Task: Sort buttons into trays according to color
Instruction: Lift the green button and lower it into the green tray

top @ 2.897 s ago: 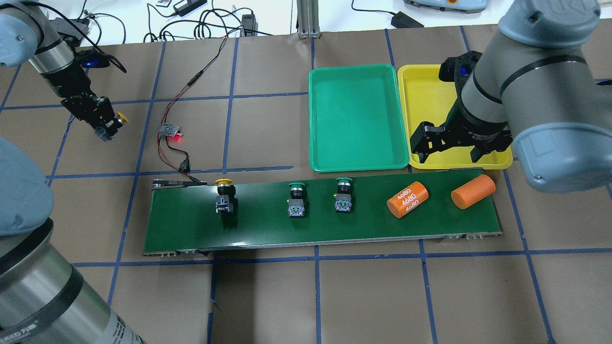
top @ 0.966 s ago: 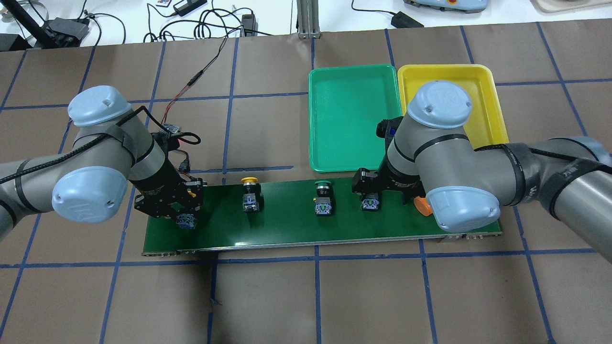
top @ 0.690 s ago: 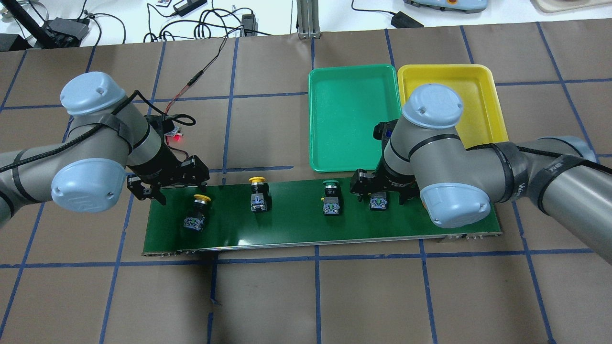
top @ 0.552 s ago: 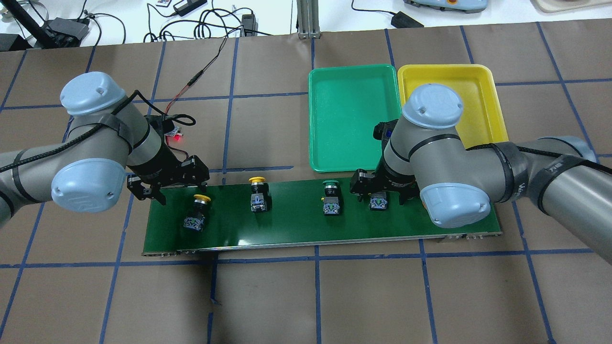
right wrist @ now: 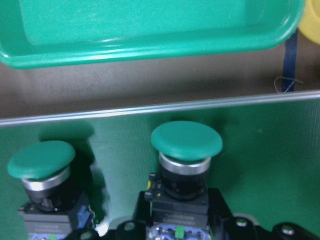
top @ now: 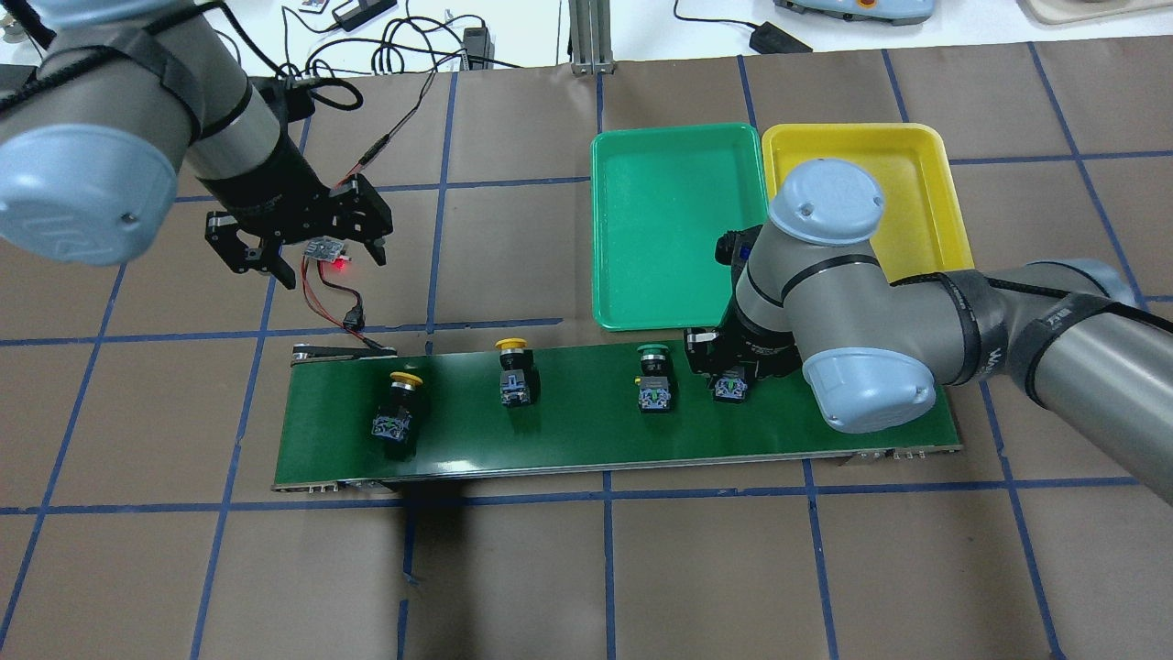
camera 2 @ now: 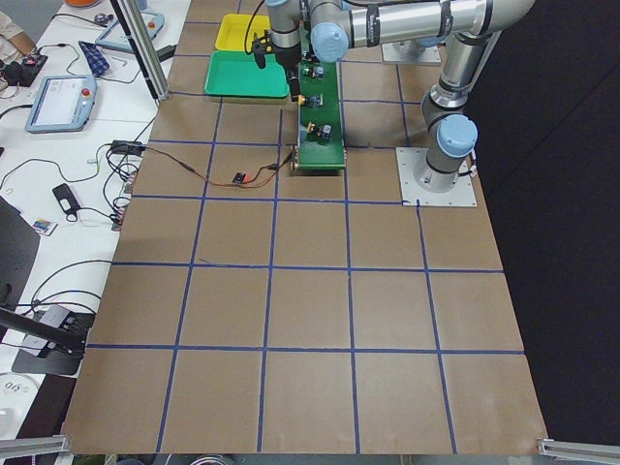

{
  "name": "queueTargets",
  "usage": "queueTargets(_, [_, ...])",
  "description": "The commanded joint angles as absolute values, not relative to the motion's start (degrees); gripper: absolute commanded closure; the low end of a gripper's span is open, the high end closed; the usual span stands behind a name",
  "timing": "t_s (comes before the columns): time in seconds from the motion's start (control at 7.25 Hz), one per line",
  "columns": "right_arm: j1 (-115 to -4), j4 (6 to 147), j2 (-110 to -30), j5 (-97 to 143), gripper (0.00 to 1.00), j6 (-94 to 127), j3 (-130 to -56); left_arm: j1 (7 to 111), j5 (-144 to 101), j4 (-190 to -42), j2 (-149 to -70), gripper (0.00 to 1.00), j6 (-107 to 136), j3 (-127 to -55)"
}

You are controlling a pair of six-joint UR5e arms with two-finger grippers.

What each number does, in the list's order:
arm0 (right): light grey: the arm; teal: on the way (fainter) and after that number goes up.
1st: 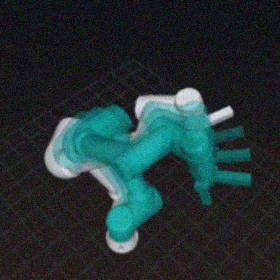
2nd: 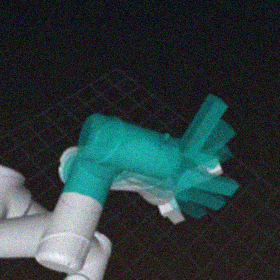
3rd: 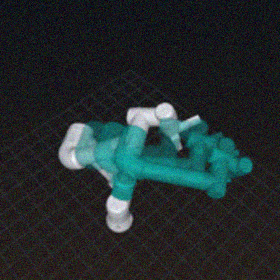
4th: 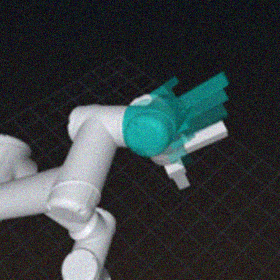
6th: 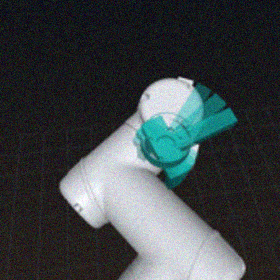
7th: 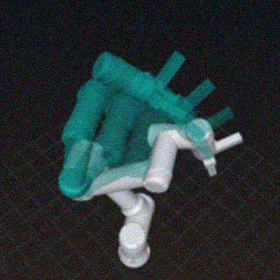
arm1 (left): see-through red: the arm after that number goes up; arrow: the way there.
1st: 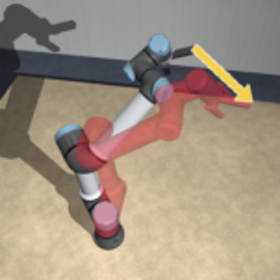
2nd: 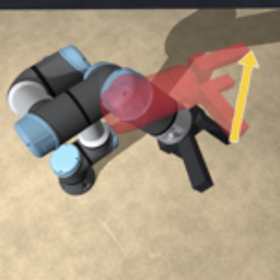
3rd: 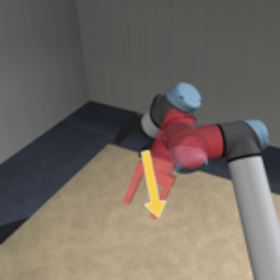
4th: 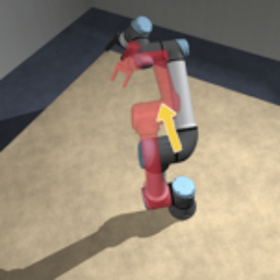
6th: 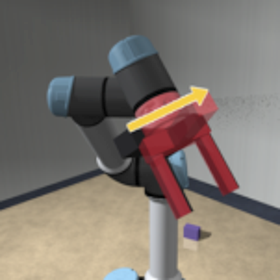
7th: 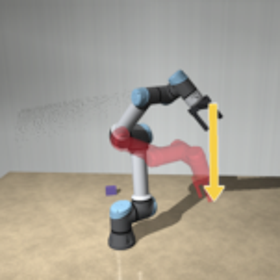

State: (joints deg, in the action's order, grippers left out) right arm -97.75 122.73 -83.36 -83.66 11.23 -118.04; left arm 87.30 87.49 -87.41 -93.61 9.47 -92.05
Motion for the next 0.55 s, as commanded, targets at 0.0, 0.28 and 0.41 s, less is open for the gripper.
queueTargets(0.0, [-96.95,122.17,-84.99,-86.72,1.0,11.16,-113.32,87.54,87.98,-89.56,-94.48,0.0,9.4,-88.85])
queueTargets(0.28, [-96.77,124.01,-78.45,-90.08,1.0,6.27,-105.08,87.89,87.8,-89.91,-91.95,0.0,9.32,-89.3])
queueTargets(0.41, [-96.77,124.54,-73.18,-89.91,1.0,6.41,-101.03,87.98,88.32,-90.78,-91.32,0.0,9.32,-89.21])
